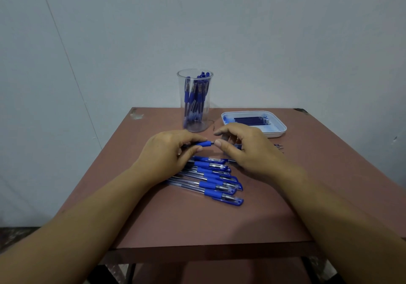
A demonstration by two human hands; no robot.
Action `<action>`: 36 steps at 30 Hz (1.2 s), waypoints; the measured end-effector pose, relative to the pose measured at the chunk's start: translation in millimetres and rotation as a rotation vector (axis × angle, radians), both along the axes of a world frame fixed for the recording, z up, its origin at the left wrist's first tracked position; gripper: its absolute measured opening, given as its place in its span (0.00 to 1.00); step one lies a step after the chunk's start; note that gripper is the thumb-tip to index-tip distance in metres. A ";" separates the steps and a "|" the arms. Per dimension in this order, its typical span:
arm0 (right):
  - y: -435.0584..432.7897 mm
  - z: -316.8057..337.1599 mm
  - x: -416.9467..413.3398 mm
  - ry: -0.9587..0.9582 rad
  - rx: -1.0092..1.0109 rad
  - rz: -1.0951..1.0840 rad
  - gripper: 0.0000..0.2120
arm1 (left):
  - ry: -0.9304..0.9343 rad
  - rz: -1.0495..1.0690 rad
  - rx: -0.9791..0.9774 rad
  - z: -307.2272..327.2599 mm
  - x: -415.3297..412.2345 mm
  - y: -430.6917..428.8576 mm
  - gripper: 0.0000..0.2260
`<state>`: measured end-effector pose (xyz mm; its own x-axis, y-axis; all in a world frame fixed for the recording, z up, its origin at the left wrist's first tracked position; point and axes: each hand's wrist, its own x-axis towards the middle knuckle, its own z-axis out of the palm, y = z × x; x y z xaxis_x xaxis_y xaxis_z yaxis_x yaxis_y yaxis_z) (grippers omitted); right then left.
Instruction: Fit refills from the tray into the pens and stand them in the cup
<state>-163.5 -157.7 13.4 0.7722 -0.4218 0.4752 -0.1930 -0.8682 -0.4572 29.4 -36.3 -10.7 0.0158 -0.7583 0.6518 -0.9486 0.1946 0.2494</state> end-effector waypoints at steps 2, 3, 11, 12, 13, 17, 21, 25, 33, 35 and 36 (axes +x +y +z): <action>0.2 0.9 1.0 0.013 -0.024 0.013 0.06 | 0.001 -0.001 0.003 0.5 -0.4 0.9 0.12; 0.7 1.2 1.4 0.021 -0.033 0.014 0.05 | 0.002 0.000 0.007 0.5 -0.6 1.5 0.12; 3.2 2.0 0.4 0.024 -0.098 0.007 0.06 | 0.000 0.009 0.000 1.2 -2.3 2.4 0.14; 2.9 2.0 0.6 0.036 -0.109 0.009 0.06 | -0.001 0.010 0.001 1.2 -2.4 2.5 0.14; 2.5 1.9 1.1 0.049 -0.122 0.012 0.06 | -0.001 0.010 0.004 1.2 -2.4 2.8 0.13; 1.8 2.1 1.9 0.070 -0.144 0.012 0.04 | -0.007 0.011 0.020 2.0 -2.4 2.9 0.12; 5.5 2.9 0.1 0.044 -0.117 0.010 0.09 | 0.001 0.009 0.005 2.2 -3.1 2.8 0.12; 2.4 1.0 0.4 0.082 -0.101 -0.002 0.09 | -0.008 0.009 0.002 1.9 -3.0 2.4 0.11; 3.6 1.7 1.5 0.037 -0.087 0.020 0.09 | 0.013 0.004 0.005 1.6 -1.9 2.1 0.11; 3.2 1.1 2.3 0.039 -0.083 0.015 0.08 | 0.013 0.004 0.005 1.5 -1.7 2.0 0.11; 3.0 0.7 2.7 0.042 -0.096 0.011 0.07 | 0.011 0.007 0.006 1.4 -1.4 1.9 0.11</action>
<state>-160.8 -154.7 14.1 0.7963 -0.3674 0.4806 -0.2007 -0.9099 -0.3632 28.0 -34.4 -9.4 0.0279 -0.7623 0.6466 -0.9471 0.1867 0.2610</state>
